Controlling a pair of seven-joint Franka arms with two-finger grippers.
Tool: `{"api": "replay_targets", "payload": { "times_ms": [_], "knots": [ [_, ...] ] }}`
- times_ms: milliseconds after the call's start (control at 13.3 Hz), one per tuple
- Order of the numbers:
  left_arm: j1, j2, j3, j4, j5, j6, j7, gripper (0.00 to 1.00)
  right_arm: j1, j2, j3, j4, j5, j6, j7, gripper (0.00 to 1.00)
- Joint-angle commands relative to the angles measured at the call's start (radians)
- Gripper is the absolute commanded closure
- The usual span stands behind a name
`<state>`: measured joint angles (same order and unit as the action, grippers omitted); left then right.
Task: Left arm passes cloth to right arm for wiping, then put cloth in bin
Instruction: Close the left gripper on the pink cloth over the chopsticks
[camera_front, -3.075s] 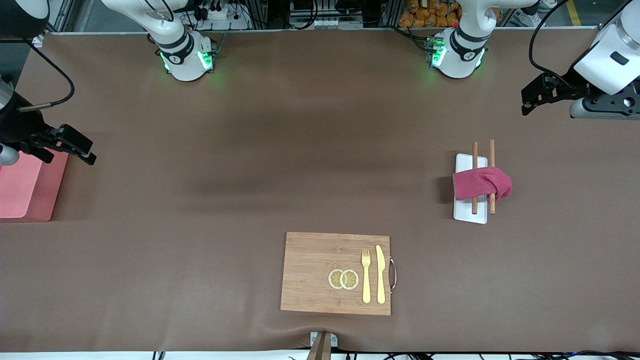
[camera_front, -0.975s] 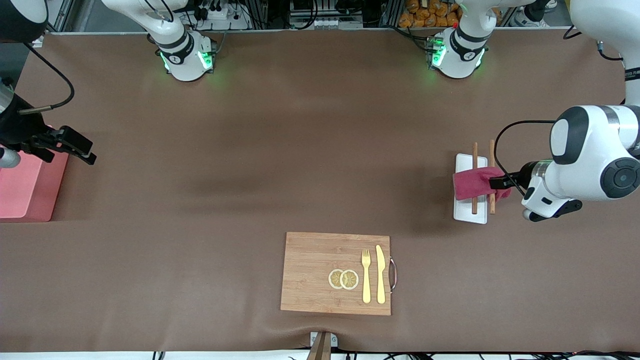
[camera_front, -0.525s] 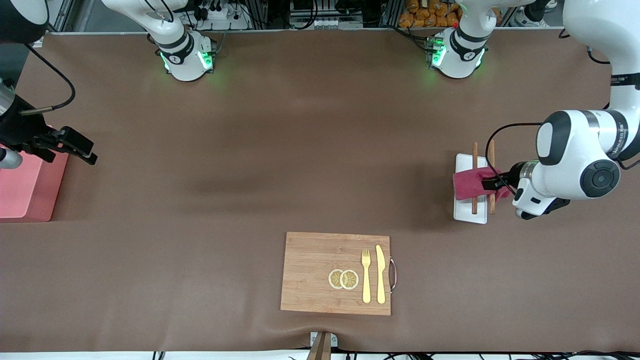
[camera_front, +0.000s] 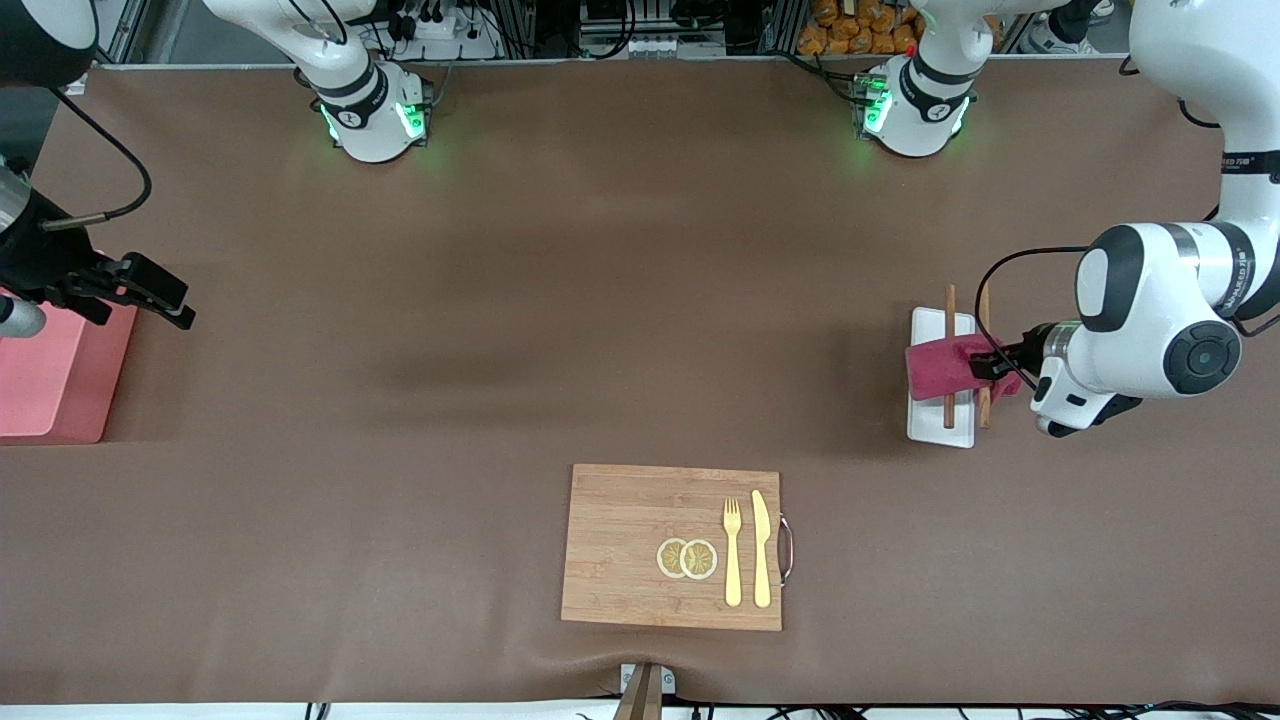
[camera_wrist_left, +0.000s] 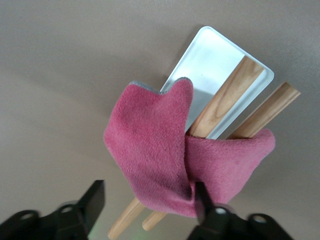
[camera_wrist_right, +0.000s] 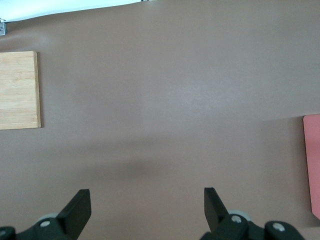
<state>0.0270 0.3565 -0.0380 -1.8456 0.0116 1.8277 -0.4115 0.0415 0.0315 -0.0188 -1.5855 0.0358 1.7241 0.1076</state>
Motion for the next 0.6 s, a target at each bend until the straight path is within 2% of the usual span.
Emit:
{"api": "replay_targets", "payload": {
  "times_ms": [0, 150, 300, 525],
  "knots": [
    [0.001, 0.002, -0.005, -0.011, -0.013, 0.018, -0.016, 0.61, 0.012, -0.001, -0.001, 0.007, -0.011, -0.011, 0.017, 0.0],
    [-0.002, 0.012, -0.005, -0.009, -0.013, 0.018, -0.03, 0.83, 0.015, -0.001, -0.001, 0.007, -0.011, -0.011, 0.017, 0.0],
    [-0.006, 0.015, -0.006, -0.007, -0.013, 0.018, -0.03, 1.0, 0.014, 0.001, -0.001, 0.001, -0.011, -0.012, 0.017, 0.0],
    [-0.006, 0.012, -0.006, -0.003, -0.01, 0.016, -0.03, 1.0, 0.011, 0.005, -0.001, 0.001, -0.011, -0.012, 0.018, 0.0]
  ]
}}
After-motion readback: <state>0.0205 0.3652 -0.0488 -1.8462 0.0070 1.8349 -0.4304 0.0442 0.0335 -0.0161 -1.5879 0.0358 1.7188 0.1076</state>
